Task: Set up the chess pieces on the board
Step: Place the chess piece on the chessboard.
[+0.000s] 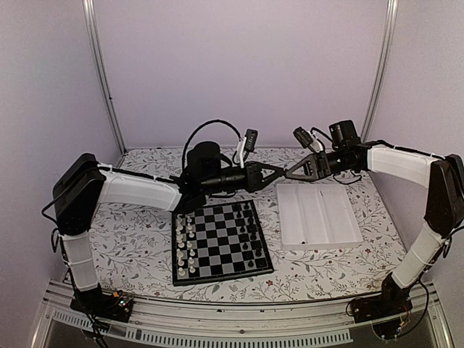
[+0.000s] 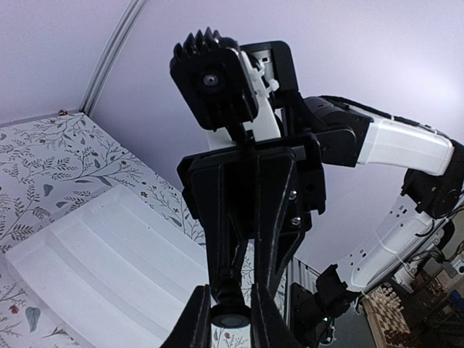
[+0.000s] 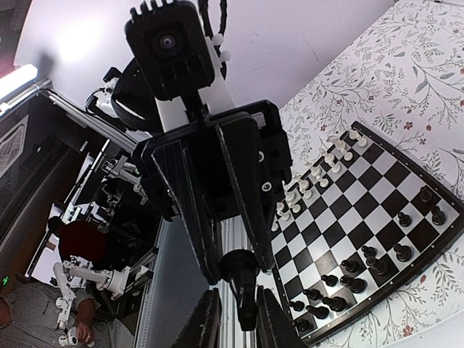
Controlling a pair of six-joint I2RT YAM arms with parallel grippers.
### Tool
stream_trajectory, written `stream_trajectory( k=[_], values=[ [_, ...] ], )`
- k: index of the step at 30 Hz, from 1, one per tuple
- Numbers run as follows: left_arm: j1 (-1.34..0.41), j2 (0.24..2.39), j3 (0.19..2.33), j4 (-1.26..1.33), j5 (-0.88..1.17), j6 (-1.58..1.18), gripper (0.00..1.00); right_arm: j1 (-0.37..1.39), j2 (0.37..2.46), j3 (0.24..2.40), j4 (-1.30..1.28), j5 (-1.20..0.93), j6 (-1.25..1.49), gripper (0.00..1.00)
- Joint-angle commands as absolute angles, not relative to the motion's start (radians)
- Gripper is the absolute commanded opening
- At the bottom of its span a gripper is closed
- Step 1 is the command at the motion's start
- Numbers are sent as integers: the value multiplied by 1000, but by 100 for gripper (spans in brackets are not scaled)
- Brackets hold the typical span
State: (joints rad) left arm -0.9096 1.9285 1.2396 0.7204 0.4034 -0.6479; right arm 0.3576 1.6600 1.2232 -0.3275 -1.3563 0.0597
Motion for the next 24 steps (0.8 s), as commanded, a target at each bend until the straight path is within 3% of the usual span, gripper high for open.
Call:
stream_trajectory(
  k=[1, 8, 11, 13, 24],
  values=[
    [-919, 1960, 1258, 707, 408, -649, 17, 361, 1685, 1249, -304, -1379, 54, 18],
    [-919, 1961, 1257, 702, 413, -654, 18, 359, 1697, 1285, -345, -1341, 24, 5],
    [-916, 1940, 1251, 672, 403, -620, 32, 360, 1687, 1308, -398, -1222, -69, 2],
    [-905, 1901, 1250, 581, 378, -546, 36, 361, 1671, 1318, -423, -1136, -112, 0],
    [-862, 1548, 1152, 82, -81, -169, 44, 516, 1736, 1494, -647, -547, -486, 0]
  ],
)
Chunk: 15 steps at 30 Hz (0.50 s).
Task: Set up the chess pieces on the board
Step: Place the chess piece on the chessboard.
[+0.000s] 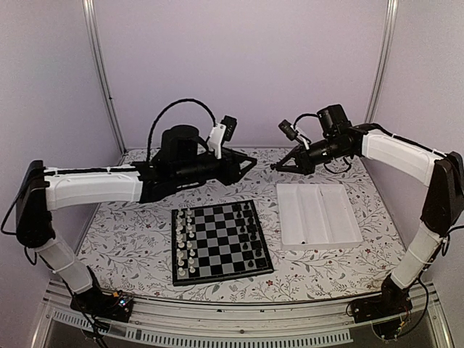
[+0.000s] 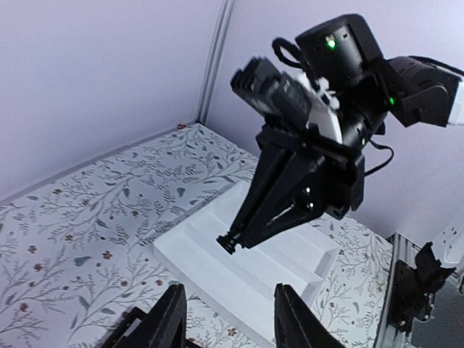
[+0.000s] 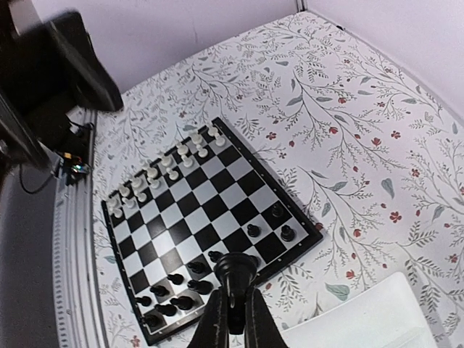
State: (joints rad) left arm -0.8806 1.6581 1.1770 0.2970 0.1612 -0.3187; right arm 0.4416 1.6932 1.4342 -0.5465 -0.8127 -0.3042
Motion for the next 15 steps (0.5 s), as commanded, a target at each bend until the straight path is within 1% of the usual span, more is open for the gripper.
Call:
stream_trajectory(
  k=[1, 6, 11, 15],
  values=[
    [-859, 1526, 1140, 57, -118, -162, 44, 534, 1748, 1510, -655, -508, -501, 0],
    [-840, 1426, 1067, 3, -265, -195, 49, 616, 1841, 1596, -721, -372, -585, 0],
    [-821, 1344, 986, 5, -377, -248, 59, 665, 1960, 1682, -787, -292, -621, 0],
    [-805, 1312, 942, 10, -397, -260, 60, 688, 2055, 1739, -836, -279, -635, 0]
  ],
)
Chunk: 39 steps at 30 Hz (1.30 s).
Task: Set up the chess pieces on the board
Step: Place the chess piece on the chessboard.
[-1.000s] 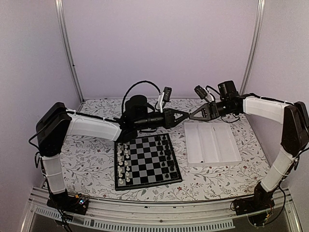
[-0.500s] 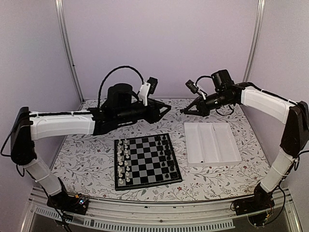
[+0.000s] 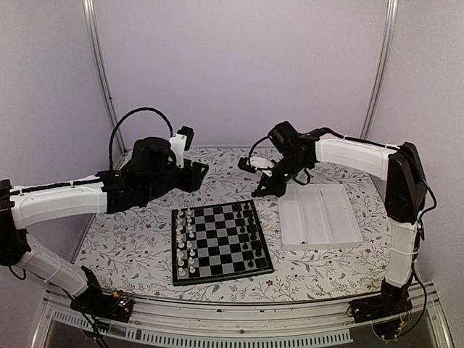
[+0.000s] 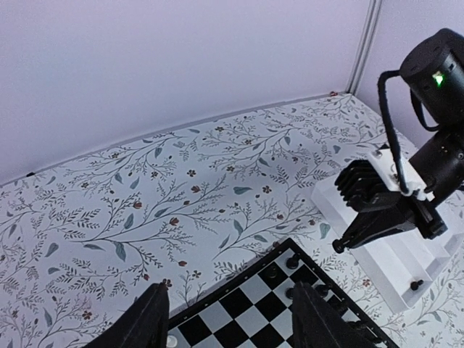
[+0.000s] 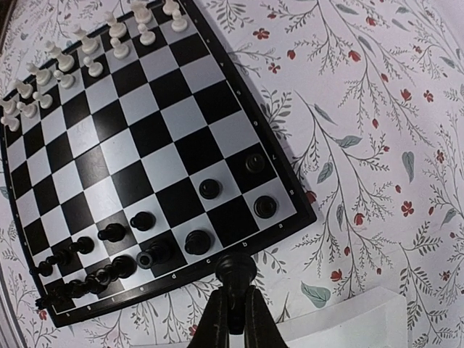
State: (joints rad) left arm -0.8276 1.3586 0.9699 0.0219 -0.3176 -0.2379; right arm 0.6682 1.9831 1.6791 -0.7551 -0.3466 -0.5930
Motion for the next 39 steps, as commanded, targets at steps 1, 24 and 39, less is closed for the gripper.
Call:
stream_trajectory(
  k=[1, 24, 39],
  values=[
    [-801, 1306, 936, 7, -403, -264, 60, 694, 2072, 1747, -839, -271, -637, 0],
    [-773, 1289, 893, 5, -386, -299, 60, 724, 2266, 1910, -923, -291, -688, 1],
    [-767, 1310, 893, 15, -366, -310, 60, 737, 2300, 1922, -919, -297, -705, 2]
  ],
)
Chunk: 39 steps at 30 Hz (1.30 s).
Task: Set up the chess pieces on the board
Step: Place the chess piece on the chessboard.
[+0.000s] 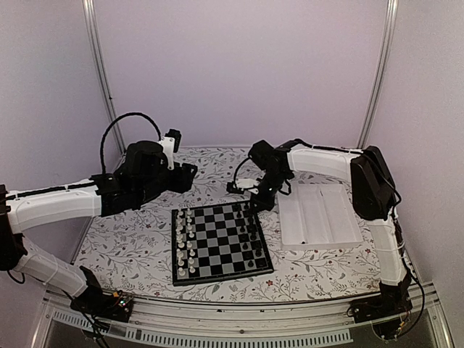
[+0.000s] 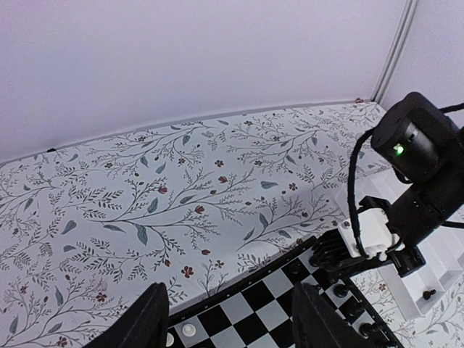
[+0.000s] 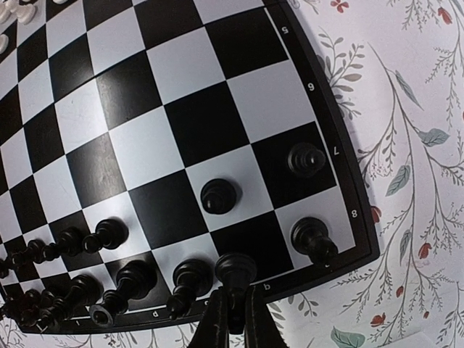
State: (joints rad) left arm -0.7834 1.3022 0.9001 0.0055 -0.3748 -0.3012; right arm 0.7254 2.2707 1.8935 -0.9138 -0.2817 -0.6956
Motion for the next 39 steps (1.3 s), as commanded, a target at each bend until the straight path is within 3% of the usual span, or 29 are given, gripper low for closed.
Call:
stream_trajectory(
  k=[1, 21, 39],
  values=[
    [-767, 1310, 893, 15, -363, -311, 60, 738, 2304, 1923, -919, -294, -706, 2],
    [-761, 1322, 889, 20, -343, -319, 60, 739, 2307, 1931, -884, -275, -686, 18],
    [-758, 1342, 890, 27, -319, -328, 60, 740, 2300, 1931, -869, -246, -658, 19]
  ],
)
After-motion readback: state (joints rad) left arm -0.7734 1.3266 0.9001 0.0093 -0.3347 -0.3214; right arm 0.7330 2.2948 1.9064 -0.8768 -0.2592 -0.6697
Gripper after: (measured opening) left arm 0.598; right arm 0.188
